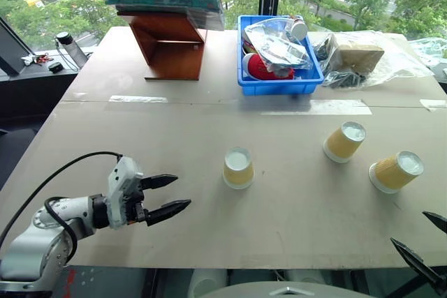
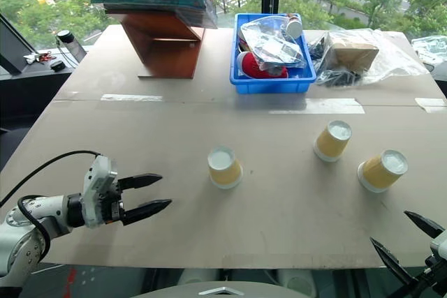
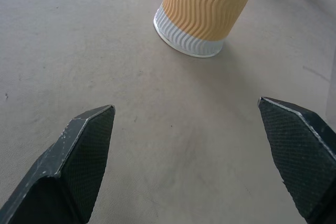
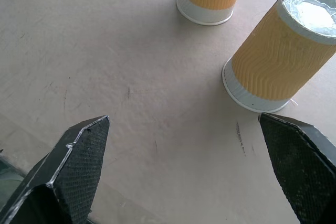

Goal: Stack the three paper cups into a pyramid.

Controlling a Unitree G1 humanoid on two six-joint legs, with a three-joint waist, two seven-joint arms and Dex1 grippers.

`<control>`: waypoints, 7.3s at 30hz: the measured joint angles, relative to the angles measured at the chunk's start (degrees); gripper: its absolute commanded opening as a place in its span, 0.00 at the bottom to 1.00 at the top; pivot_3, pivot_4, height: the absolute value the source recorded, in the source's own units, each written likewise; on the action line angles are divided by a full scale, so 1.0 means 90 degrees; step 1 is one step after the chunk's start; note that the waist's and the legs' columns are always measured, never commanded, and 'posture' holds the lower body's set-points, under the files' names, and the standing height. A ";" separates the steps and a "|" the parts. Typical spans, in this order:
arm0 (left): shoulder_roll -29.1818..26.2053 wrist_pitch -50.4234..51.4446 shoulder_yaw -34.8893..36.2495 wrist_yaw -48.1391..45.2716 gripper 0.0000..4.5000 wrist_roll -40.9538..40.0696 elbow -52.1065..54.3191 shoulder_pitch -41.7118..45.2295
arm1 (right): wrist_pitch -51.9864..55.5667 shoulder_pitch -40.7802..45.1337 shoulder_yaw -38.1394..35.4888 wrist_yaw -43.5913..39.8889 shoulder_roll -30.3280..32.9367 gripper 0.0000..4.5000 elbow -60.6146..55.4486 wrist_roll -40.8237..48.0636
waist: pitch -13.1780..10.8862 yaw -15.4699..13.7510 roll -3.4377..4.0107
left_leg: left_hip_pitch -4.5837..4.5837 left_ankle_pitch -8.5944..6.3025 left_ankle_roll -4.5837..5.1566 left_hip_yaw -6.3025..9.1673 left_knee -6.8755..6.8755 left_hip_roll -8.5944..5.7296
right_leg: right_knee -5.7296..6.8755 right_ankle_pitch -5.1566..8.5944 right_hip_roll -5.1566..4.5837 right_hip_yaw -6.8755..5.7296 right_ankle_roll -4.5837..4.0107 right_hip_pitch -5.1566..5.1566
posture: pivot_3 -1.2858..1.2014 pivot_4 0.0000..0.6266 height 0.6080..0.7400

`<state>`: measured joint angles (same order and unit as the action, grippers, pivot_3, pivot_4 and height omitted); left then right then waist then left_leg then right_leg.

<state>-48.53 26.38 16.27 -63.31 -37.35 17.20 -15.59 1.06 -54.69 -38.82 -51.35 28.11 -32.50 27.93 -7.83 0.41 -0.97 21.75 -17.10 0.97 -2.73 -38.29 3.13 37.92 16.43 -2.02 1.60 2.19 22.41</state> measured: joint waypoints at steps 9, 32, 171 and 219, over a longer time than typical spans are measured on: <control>0.0644 0.0683 -0.0138 0.1263 1.00 -0.0302 0.0235 0.1614 | 0.2167 0.2242 0.1307 0.2481 0.0100 1.00 -0.2172 0.0336 | -0.0010 0.0010 -0.0012 | -0.0003 0.0012 -0.0013 0.0011 -0.0016 -0.0007 | 0.0016 -0.0041 0.0018 -0.0004 0.0018 -0.0003 | 0.52 0.24 1.00; 0.1135 -0.0667 -0.1936 0.0029 1.00 0.0822 -0.0217 0.2578 | 0.1481 0.1481 0.1954 0.0447 0.0721 1.00 -0.1961 0.0501 | -0.0018 -0.0143 -0.0019 | 0.0012 0.0010 -0.0011 0.0025 -0.0018 -0.0046 | 0.0008 -0.0036 0.0021 -0.0013 0.0031 0.0003 | 0.52 0.24 1.00; -0.0463 0.0838 0.0538 0.0240 1.00 -0.2698 0.2613 0.1604 | 0.3924 0.2632 0.0088 0.2309 0.0551 0.54 -0.0798 0.1771 | -0.0037 -0.0008 0.0020 | 0.0001 0.0010 -0.0011 0.0036 -0.0010 -0.0043 | 0.0008 -0.0034 0.0025 0.0007 0.0033 -0.0004 | 0.52 0.24 1.00; 0.0170 -0.1403 -0.0360 -0.2059 1.00 -0.0226 -0.0783 0.1390 | 0.5322 0.7129 0.5030 0.2773 0.1114 0.54 -0.1050 0.1160 | -0.0065 0.0041 -0.0029 | 0.0118 0.0012 -0.0009 0.0088 -0.0098 -0.0073 | 0.0103 -0.0037 0.0019 0.0008 0.0048 0.0110 | 0.52 0.24 1.00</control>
<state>-46.99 13.76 13.03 -81.84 -39.39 10.15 -3.07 48.96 9.47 6.45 -26.39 38.13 -41.95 38.37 -8.42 0.78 -1.23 22.81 -16.99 0.88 -1.94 -39.17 2.47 38.85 16.10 -1.85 1.67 2.63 23.40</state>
